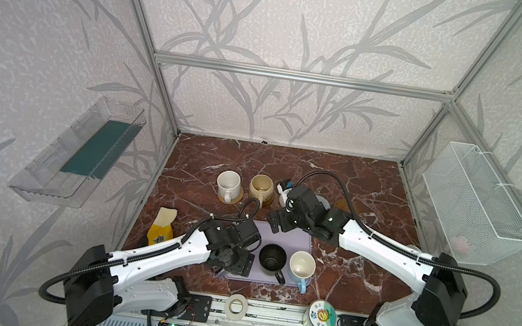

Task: Place cups on coasters
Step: Pick up the cup from the tray.

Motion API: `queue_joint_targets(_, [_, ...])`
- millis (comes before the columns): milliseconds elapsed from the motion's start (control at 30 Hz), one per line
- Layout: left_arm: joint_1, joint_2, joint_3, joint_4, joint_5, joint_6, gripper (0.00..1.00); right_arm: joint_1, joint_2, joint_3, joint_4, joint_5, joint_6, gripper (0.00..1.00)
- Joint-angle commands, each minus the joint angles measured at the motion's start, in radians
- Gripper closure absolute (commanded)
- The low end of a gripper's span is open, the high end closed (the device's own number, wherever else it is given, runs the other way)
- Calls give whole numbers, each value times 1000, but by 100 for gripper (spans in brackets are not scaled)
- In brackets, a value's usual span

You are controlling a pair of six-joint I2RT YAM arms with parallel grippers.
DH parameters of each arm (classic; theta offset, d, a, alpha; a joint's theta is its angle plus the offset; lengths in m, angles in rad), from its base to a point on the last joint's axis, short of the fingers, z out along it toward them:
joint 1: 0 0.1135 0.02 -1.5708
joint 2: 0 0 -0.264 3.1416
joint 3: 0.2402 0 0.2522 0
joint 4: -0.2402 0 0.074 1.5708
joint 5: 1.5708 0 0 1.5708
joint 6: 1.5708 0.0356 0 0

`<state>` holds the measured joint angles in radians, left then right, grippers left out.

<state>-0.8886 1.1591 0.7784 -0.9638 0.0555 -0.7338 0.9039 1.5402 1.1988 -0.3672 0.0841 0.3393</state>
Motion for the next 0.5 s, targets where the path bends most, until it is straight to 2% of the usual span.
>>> queue_joint_targets(0, [0, 7, -24, -7, -58, -26, 19, -3, -22, -6, -11, 0, -3, 1])
queue_joint_targets(67, [0, 4, -28, -4, -68, -30, 24, -4, -22, -9, -10, 4, -3, 1])
queue_joint_targets(267, [0, 7, -34, 26, -98, -55, 29, -4, -16, -10, -3, 3, 1, 1])
queue_joint_targets(400, [0, 50, -9, 43, -124, -53, 43, -4, -12, -3, -7, 2, 3, 1])
queue_joint_targets(467, [1, 72, 2, 49, -140, -52, 46, -3, -14, -3, -10, 2, 3, 1])
